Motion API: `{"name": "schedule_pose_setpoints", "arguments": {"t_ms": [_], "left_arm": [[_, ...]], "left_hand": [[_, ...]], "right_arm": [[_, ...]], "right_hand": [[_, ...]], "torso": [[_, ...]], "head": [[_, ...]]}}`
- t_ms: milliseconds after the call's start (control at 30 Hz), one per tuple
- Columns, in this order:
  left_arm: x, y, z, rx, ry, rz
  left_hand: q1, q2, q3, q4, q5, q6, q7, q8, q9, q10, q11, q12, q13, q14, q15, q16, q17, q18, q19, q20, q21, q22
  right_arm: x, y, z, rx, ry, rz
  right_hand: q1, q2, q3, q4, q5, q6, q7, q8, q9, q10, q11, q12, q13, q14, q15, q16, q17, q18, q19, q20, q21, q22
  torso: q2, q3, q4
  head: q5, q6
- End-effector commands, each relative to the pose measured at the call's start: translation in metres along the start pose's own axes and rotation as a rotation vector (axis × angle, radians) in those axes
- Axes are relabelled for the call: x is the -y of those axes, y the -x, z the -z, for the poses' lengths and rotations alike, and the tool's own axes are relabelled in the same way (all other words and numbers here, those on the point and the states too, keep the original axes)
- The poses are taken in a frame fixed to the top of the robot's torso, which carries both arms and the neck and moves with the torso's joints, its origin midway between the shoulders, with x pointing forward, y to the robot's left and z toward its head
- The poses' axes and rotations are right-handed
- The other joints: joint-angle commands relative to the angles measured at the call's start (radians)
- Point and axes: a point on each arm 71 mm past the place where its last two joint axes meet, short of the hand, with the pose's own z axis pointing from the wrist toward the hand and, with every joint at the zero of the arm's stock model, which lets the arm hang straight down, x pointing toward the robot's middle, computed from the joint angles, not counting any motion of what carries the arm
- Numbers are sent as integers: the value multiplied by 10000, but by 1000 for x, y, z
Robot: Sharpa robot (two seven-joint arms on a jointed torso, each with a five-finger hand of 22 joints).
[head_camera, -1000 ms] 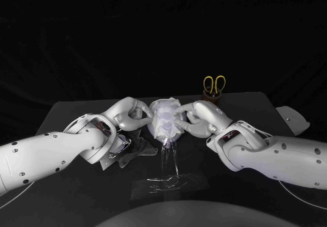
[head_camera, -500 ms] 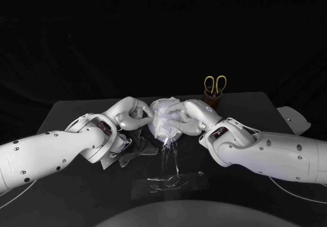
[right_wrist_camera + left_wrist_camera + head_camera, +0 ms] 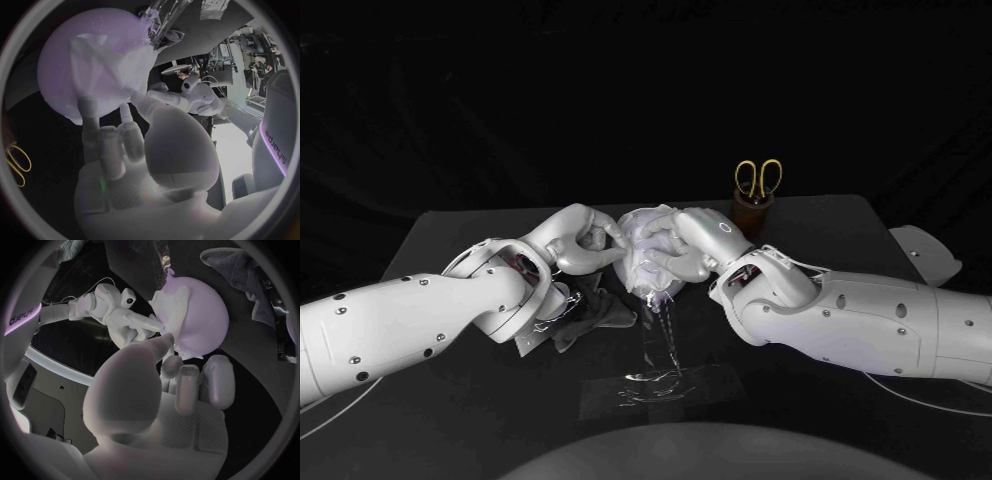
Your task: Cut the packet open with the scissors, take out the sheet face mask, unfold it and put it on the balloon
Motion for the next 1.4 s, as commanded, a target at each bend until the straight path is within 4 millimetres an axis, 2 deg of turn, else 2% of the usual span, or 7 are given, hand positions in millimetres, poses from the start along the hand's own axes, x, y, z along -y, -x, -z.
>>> {"name": "schedule_pose_setpoints", "arguments": {"t_ms": [33,333,500,833,1100,1400], "left_arm": [[1,-1,-1,-119,-3,86],[1,-1,-1,-124,6,117],[1,-1,-1,-113,11,131],[2,-1,0,-99,32,222],[2,-1,0,-85,57,268],[-1,2,1,-3,157,293]], "left_hand": [[-50,87,74,8,15,-17,87,35,608,-59,18,5,9,1021,-68,45,2584,-176,-36,-25,51,135],[-54,85,74,7,16,-25,88,44,621,-69,19,2,1,1019,-67,44,2578,-176,-35,-24,51,137],[-55,85,74,7,16,-29,88,49,627,-62,20,8,13,1020,-67,44,2580,-175,-38,-24,49,133],[-57,86,74,8,16,-33,88,53,632,-69,20,4,5,1019,-66,44,2578,-176,-37,-24,50,134],[-60,89,75,9,15,-42,89,62,644,-64,21,10,16,1017,-66,43,2576,-175,-38,-23,49,133],[-65,90,75,11,14,-51,91,69,655,-69,23,10,12,1018,-65,43,2577,-175,-38,-23,49,133]], "right_arm": [[-3,3,-1,434,207,217],[-7,5,-1,780,537,119],[-8,5,-2,807,618,132],[-4,-6,-9,-263,292,612],[-3,-10,-11,-574,243,788],[1,-10,-10,-721,75,940]], "right_hand": [[79,-11,-58,3,-17,80,-8,-22,6,102,-25,64,1191,419,33,58,1294,-24,121,4,117,532],[134,-45,-74,-21,-18,100,-17,-28,0,129,-34,99,1217,435,24,68,1314,-25,166,3,162,549],[216,-159,-116,-89,-18,59,-7,-74,-21,97,-29,58,1178,401,23,56,1239,-14,157,3,107,542],[290,-292,-214,-137,-22,-226,-44,-272,-102,-159,-38,-239,925,187,37,-26,861,81,-210,22,-544,398],[356,-264,-215,-156,-22,-233,-95,-284,-106,-158,-79,-220,943,198,12,-18,907,86,-232,12,-556,400],[396,-174,-232,-136,-21,161,-131,-106,-36,-98,-118,-135,1008,246,-27,10,1009,72,-172,-20,-454,438]], "torso": [[-10,2,-7],[-9,3,-3],[-3,-4,-10],[0,-18,0],[-12,-17,-2],[-21,-3,-2]], "head": [[21,-3],[33,10],[37,27],[53,10],[44,-20],[59,-31]]}}
